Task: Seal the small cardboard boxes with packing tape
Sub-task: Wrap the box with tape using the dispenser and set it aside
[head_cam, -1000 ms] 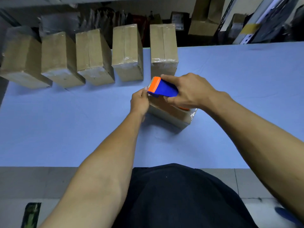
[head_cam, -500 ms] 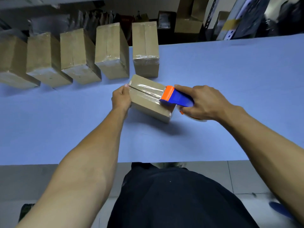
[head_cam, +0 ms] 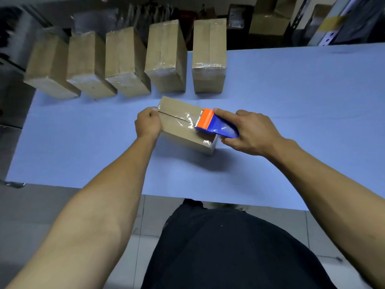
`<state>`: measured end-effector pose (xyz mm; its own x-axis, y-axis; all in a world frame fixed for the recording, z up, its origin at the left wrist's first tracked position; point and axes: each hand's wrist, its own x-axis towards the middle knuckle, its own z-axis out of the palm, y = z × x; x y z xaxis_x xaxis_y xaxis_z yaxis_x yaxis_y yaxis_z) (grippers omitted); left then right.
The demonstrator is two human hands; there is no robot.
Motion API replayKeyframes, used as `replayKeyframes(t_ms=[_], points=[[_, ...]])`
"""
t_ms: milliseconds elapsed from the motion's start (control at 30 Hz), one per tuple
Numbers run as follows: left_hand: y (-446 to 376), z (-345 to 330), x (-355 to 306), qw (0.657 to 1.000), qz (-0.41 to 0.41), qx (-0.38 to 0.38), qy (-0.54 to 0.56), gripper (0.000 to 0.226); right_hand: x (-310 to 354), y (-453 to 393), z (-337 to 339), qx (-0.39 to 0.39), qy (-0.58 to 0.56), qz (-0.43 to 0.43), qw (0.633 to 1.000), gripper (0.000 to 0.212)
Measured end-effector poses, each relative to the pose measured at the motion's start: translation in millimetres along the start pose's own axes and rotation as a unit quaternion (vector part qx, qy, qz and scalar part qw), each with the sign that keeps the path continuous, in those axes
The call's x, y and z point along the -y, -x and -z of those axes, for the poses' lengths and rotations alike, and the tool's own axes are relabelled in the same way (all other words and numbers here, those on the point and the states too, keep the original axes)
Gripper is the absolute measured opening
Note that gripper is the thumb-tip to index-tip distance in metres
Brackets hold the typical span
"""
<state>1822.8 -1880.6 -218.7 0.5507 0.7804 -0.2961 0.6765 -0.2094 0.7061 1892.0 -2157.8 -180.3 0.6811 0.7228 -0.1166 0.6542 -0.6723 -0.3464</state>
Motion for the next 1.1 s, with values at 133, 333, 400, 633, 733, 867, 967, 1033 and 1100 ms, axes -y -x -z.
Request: replayKeyframes(t_ms=[133, 333, 400, 633, 733, 867, 967, 1033, 1100], points=[[4.2, -4.1, -20.6, 0.967, -0.21, -0.006, -0.145, 0.041, 1.2, -7.1, 0.6, -0.004, 0.012, -0.005, 1.0, 0.075], [10.7, -20.4, -0.4, 0.851, -0.427, 0.133, -0.274, 0.053, 6.1, -25.5, 0.0, -0.01, 0.009, -0.014, 1.0, 0.074], [15.6, -25.9, 6.0, 0.856, -0.434, 0.105, -0.261, 0.054, 5.6, -24.0, -1.4, -0.009, 0.001, -0.012, 1.0, 0.075], [10.7, -28.2, 9.2, 0.862, -0.437, 0.064, -0.25, 0.049, 0.0, -3.4, -7.7, -0.016, -0.027, -0.021, 0.999, 0.075], [12.0, -28.2, 8.4, 0.86, -0.441, 0.068, -0.246, 0.046, -9.7, 5.5, -4.4, -0.018, -0.026, -0.027, 0.999, 0.075], [11.5, -26.2, 5.4, 0.873, -0.423, 0.082, -0.23, 0.045, -27.8, 25.7, -5.2, -0.005, -0.034, -0.035, 0.999, 0.077], [12.9, -26.6, -1.2, 0.871, -0.424, 0.082, -0.237, 0.048, -37.1, 37.6, -8.1, 0.015, -0.028, -0.059, 0.998, 0.079], [21.2, -33.7, -10.8, 0.866, -0.414, 0.072, -0.272, 0.059, -34.5, 36.6, -11.6, 0.032, -0.019, -0.058, 0.998, 0.082], [31.3, -43.5, -22.1, 0.865, -0.368, 0.086, -0.33, 0.072, -29.6, 33.0, -14.6, 0.035, -0.02, -0.056, 0.998, 0.082]])
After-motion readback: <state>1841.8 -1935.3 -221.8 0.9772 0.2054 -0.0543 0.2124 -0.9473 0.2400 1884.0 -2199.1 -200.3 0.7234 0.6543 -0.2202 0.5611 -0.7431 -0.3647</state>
